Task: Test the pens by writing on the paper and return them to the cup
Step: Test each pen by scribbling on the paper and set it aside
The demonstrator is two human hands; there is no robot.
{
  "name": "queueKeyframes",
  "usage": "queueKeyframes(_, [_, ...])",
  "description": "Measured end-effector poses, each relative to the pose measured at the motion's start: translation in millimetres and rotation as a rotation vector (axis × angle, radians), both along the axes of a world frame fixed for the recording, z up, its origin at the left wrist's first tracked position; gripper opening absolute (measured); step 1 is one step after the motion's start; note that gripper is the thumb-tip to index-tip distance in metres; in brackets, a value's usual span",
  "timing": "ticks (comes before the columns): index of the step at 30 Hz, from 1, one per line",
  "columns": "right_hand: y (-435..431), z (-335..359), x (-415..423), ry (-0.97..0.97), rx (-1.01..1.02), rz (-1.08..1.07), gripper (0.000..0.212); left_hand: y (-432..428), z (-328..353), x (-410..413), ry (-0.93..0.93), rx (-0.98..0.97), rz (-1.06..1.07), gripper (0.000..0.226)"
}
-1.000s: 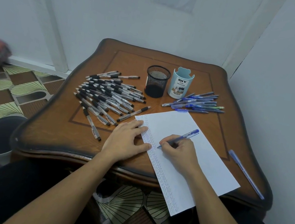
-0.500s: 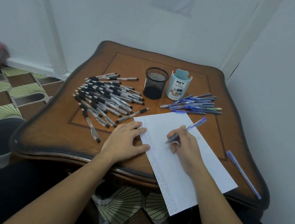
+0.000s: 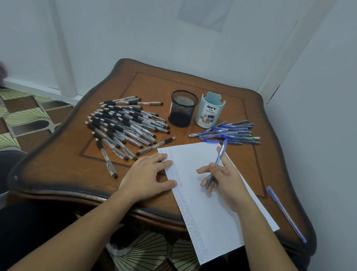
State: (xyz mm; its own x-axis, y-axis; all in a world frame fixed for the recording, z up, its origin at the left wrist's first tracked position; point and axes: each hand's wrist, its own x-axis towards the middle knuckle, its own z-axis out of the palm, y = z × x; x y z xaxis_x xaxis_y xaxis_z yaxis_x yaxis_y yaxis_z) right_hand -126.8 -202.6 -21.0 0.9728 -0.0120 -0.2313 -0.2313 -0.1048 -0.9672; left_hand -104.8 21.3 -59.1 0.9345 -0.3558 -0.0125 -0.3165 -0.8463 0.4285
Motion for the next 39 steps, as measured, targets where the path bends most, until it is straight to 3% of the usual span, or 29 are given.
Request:
queueKeyframes(3, [-10.8, 6.6, -1.0, -0.026, -0.088, -0.041, 0.056, -0.3, 1.4, -0.5, 0.008, -0.006, -0.001, 0.069])
queueKeyframes(9, [-74.4, 20.9, -16.3, -0.069, -0.670, -0.130, 0.014, -1.5, 4.3, -3.4, -0.017, 0.001, 0.002, 0.068])
queueKeyframes(12, [-111.3, 29.4, -35.9, -0.035, -0.733, -0.221, 0.029, -1.5, 3.6, -3.2, -0.022, -0.002, 0.007, 0.068])
queueKeyframes(16, [-148.1, 28.0, -54.9, 0.124, -0.907, -0.206, 0.029, -2.2, 2.3, -2.6, -0.009, -0.003, 0.017, 0.069])
queueKeyframes(20, [-161.6, 20.5, -64.1, 0.223, -0.924, -0.129, 0.031, -3.2, 4.0, -3.6, 0.002, -0.001, 0.021, 0.069])
queueKeyframes(29, [-165.0, 15.1, -70.9, 0.193, -0.944, -0.154, 0.029, -3.6, 4.5, -4.0, 0.008, -0.019, 0.031, 0.068])
queueKeyframes(34, [-142.2, 21.2, -39.8, -0.013, -1.024, -0.312, 0.030, -3.3, 4.6, -3.2, 0.018, -0.012, 0.034, 0.068])
queueKeyframes(39, [-100.9, 13.8, 20.1, -0.179, -1.104, -0.214, 0.024, -2.0, 4.4, -3.4, 0.002, -0.020, 0.027, 0.068])
